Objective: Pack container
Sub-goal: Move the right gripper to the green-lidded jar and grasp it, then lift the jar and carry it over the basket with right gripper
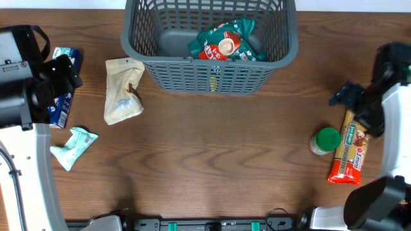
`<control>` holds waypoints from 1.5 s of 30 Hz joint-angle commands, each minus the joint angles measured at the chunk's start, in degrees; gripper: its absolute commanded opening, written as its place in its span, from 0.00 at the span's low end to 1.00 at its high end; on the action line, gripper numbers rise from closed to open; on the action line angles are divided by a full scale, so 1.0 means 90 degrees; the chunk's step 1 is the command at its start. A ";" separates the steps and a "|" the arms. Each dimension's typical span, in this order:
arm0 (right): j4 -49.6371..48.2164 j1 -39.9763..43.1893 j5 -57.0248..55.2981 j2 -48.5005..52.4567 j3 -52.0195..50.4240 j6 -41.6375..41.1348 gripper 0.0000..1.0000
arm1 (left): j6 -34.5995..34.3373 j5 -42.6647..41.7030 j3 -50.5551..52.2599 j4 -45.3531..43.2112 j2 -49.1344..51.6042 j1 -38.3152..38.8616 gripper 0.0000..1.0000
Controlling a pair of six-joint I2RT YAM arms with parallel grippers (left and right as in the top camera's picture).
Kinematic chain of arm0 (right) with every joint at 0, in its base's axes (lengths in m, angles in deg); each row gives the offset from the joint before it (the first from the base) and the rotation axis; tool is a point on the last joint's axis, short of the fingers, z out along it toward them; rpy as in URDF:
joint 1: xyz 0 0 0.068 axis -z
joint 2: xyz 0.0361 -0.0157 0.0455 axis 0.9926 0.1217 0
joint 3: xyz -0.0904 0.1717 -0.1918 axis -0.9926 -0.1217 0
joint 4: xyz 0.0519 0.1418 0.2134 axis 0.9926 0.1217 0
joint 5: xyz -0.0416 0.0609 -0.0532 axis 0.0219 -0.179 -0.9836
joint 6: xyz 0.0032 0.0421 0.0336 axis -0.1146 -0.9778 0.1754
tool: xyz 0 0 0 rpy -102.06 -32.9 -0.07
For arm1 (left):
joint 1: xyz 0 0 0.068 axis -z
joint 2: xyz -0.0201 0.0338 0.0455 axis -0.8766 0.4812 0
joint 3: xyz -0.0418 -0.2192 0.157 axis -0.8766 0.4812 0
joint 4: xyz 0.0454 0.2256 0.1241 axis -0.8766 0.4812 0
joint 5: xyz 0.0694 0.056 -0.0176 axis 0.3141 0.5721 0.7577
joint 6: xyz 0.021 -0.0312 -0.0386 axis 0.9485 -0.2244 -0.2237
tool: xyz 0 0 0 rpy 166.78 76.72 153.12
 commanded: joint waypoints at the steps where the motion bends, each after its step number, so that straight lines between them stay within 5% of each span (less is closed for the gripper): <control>1: -0.0452 -0.0051 0.0034 -0.0017 -0.0780 -0.0223 0.99 | 0.0107 -0.0019 -0.0002 0.0022 0.0032 -0.0027 0.99; 15: -0.3361 -0.0051 0.0034 -0.0017 -0.3500 -0.0223 0.99 | 0.0107 -0.0019 -0.0002 0.0029 0.0032 -0.0027 0.99; 23: -0.3842 -0.0051 0.0036 -0.0017 -0.3944 -0.0221 0.98 | 0.0107 -0.0019 -0.0002 0.0029 0.0032 -0.0027 0.98; 34: -0.3959 -0.0051 0.0163 -0.0019 -0.3917 -0.0214 0.05 | 0.0107 -0.0019 -0.0002 0.0053 0.0032 -0.0027 0.98; 39: -0.3774 -0.0053 0.0338 -0.0090 -0.3407 -0.0080 0.01 | 0.0107 -0.0019 -0.0002 0.0051 0.0032 -0.0027 0.99; 45: -0.2924 -0.0177 0.0342 -0.0338 -0.1496 0.0627 0.01 | 0.0107 -0.0019 -0.0002 0.0049 0.0032 -0.0027 0.99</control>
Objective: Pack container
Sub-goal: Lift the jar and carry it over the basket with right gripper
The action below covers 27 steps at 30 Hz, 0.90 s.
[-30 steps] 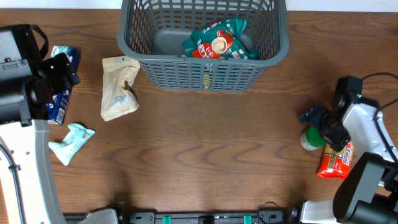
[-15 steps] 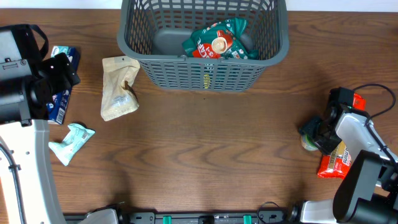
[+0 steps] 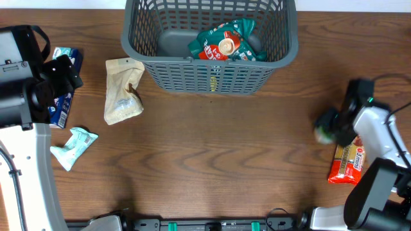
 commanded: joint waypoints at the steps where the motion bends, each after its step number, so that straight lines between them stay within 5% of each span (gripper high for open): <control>1: 0.0308 -0.0189 0.0029 -0.0333 0.1418 0.0668 0.01 | 0.0109 -0.0015 -0.0002 0.0019 0.0029 -0.0027 0.99; 13: 0.1834 -0.1970 0.0007 -0.0318 0.6071 0.2414 0.01 | 0.0109 -0.0015 -0.0002 0.0019 0.0029 -0.0027 0.99; 21: 0.1579 -0.3317 0.0823 0.0187 0.6776 0.4296 0.01 | 0.0109 -0.0017 -0.0002 0.0019 0.0029 -0.0027 0.99; 27: 0.0877 -0.3611 -0.0073 0.1098 0.6776 0.3881 0.01 | 0.0109 -0.0017 -0.0002 0.0019 0.0029 -0.0027 0.99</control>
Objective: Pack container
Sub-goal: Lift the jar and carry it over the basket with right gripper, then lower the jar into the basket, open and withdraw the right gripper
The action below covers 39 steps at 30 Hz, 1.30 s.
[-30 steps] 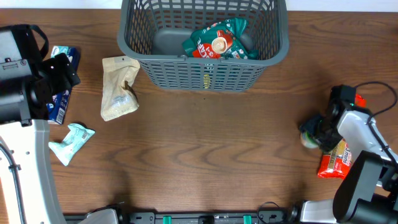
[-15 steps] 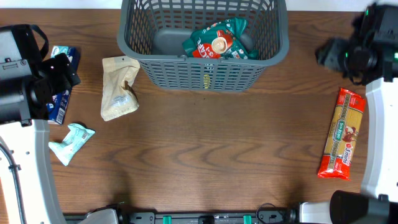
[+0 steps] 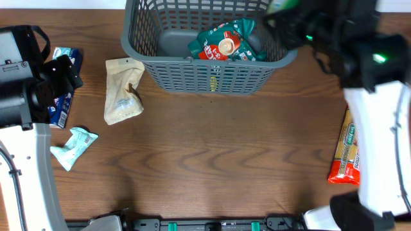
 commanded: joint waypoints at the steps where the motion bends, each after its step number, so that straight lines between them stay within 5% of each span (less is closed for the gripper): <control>1: -0.0316 0.0015 -0.0457 0.0707 0.0051 -0.0032 0.01 | 0.0107 -0.0002 -0.0005 0.0022 0.0029 -0.0027 0.98; 15: -0.0614 0.0005 -0.0491 0.2358 0.0051 -0.0175 0.01 | 0.0107 -0.0002 -0.0005 0.0114 0.0029 -0.0027 0.98; 30: -0.0668 0.0262 -0.0903 0.2601 0.0051 -0.0588 0.02 | 0.0107 -0.0002 -0.0005 0.0114 0.0029 -0.0027 0.99; 33: -0.0697 0.0262 -0.0884 0.2601 0.0051 -0.0585 0.37 | 0.0107 -0.0002 -0.0005 0.0117 0.0029 -0.0027 0.99; 35: -0.0726 0.0262 -0.0884 0.2601 0.0051 -0.0585 0.43 | 0.0107 -0.0002 -0.0005 0.0117 0.0029 -0.0027 0.99; 37: -0.0733 0.0262 -0.0886 0.2601 0.0051 -0.0585 0.66 | 0.0107 -0.0002 -0.0005 0.0117 0.0029 -0.0027 0.99; 39: -0.0726 0.0262 -0.0886 0.2601 0.0051 -0.0585 0.77 | 0.0107 -0.0002 -0.0005 0.0117 0.0029 -0.0027 0.99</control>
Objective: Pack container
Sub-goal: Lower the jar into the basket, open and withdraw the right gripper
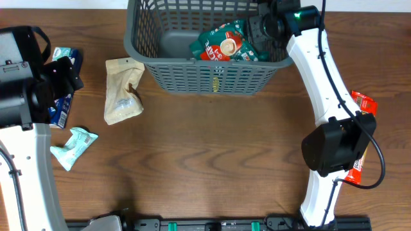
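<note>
A grey mesh basket [212, 77] stands at the back middle of the table, with a green and red packet [221, 45] inside it. My right gripper [262, 27] reaches down into the basket's right end, beside that packet; its fingers are hidden from above, and so is anything they may hold. No green-lidded jar shows anywhere. My left gripper [66, 72] hangs at the far left over a blue packet [63, 108].
A beige pouch [122, 90] lies left of the basket. A mint wrapper [74, 146] lies near the left arm's base. A red and orange bar packet [361, 104] lies at the right, mostly covered by my right arm [321, 77].
My right arm was high above the basket's right rim with a green-topped thing at its tip. Now its gripper is down inside the basket's right end. The left arm has not moved.
A green-lidded jar first stood at the right next to the bar packet, my right gripper behind it. Then the gripper was on the jar. Then the jar's spot was bare and the arm was above the basket. Now the gripper is inside the basket.
</note>
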`<control>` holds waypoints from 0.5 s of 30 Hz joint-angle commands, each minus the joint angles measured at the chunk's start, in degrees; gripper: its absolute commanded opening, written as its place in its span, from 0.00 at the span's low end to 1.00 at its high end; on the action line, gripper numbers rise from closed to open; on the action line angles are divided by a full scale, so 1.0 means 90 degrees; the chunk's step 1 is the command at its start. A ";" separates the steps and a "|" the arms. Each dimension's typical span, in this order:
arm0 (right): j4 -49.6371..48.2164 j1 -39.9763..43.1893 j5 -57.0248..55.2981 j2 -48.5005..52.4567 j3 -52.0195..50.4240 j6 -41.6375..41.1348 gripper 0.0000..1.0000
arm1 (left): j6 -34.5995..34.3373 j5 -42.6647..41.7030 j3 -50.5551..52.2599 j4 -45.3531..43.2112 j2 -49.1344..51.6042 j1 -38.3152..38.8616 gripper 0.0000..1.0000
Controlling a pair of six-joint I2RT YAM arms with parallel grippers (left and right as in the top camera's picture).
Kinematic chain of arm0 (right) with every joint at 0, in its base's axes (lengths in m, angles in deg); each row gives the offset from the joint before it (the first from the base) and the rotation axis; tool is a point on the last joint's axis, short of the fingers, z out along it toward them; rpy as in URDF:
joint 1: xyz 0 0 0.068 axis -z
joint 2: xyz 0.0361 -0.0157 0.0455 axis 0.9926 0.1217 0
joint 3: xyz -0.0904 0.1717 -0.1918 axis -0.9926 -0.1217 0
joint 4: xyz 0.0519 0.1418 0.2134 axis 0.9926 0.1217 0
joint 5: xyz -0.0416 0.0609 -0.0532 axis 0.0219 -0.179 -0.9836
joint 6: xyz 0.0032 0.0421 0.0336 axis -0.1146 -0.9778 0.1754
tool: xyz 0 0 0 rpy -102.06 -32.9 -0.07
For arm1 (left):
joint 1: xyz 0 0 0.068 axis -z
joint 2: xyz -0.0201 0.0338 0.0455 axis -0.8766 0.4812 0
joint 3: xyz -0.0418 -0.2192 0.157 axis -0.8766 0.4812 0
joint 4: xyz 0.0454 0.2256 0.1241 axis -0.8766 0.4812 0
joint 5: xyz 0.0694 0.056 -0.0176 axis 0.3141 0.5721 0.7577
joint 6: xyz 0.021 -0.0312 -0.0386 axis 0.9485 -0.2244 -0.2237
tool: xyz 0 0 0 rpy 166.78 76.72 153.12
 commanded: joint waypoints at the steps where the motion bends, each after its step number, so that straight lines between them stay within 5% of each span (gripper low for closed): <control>1: -0.0007 0.0158 -0.0265 0.0019 0.0075 -0.0024 0.78 | 0.0107 -0.0002 -0.0005 0.0015 0.0029 -0.0027 0.99; 4: -0.0007 0.0158 -0.0265 0.0019 0.0075 -0.0024 0.88 | 0.0107 -0.0002 -0.0005 0.0015 0.0029 -0.0027 0.99; 15: 0.0027 0.0090 0.0153 -0.0005 0.0182 0.0124 0.86 | 0.0107 -0.0002 -0.0005 0.0012 0.0029 -0.0027 0.99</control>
